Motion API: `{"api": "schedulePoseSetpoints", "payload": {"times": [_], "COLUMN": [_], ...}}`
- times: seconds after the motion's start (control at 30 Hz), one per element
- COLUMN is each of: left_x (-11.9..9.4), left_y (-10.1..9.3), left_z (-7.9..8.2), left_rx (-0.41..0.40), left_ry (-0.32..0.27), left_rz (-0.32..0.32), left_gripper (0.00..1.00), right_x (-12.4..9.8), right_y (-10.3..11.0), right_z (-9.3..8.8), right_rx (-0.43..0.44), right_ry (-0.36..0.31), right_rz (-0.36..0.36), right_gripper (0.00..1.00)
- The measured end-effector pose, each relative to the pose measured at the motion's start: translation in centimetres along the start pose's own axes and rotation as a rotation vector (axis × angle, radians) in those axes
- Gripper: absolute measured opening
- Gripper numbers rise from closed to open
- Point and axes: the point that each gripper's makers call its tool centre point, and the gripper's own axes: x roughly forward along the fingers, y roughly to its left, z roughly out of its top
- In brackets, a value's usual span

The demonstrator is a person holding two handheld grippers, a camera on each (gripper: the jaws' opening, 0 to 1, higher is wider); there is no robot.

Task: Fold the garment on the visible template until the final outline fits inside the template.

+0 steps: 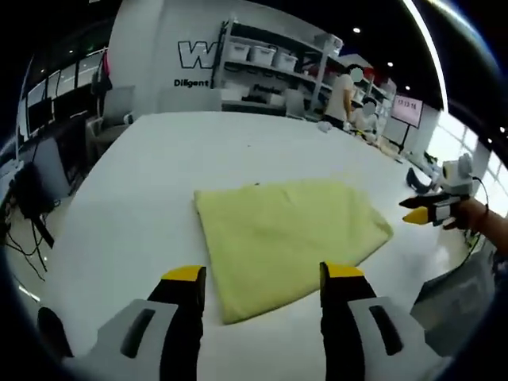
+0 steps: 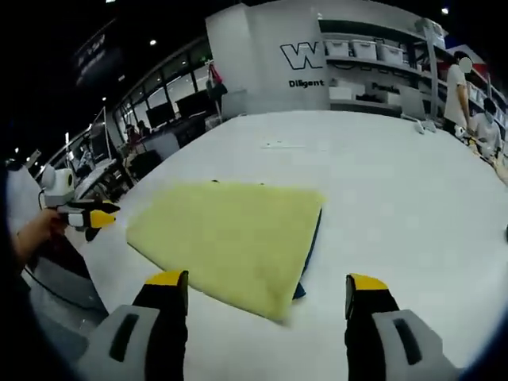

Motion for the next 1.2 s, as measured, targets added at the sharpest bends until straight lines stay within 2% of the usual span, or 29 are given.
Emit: {"api": "schedulePoseSetpoints", "payload": {"times": [0.23, 0.27, 0.37, 0.43, 0.57, 0.73, 0.9, 1.2], "left_x": [-2.0, -2.3, -3.9, -4.5, -5.7, -6.4, -6.6, -6.6], "left_y": [-0.5, -0.4, 0.0, -0.1, -0.2, -0.8, -1.8, -2.8], "left_z": [-0.1, -0.2, -0.3, -0.4, 0.2, 0.5, 0.0, -1.2], "left_rx": [0.013, 0.011, 0.008, -0.010, -0.021, -0.015, -0.014, 0.002], "left_ry": [-0.002, 0.001, -0.001, 0.006, -0.038, -0.052, -0.043, -0.008], "left_rz": [0.010, 0.018, 0.078, 0.082, 0.104, 0.105, 0.081, 0.067], "left_gripper": [0.83, 0.84, 0.78, 0.82, 0.90, 0.99, 0.99, 0.99], "right_x": [-2.1, -2.3, -3.2, -3.7, -4.9, -5.9, -6.7, -6.9], "right_y": [1.8, 2.0, 2.5, 2.8, 3.3, 3.6, 4.2, 4.1], "right_z": [0.4, 0.3, 0.2, 0.0, -0.5, -0.9, -0.5, -0.6], "right_rx": [-0.039, -0.042, -0.054, -0.063, -0.054, -0.060, -0.067, -0.065], "right_ry": [0.011, 0.014, 0.015, 0.013, 0.006, -0.001, -0.033, -0.035], "right_rz": [0.020, 0.023, 0.023, 0.024, 0.020, 0.015, 0.017, 0.011], "right_gripper": [0.99, 0.99, 0.99, 0.99, 0.99, 0.99, 0.99, 0.99]}}
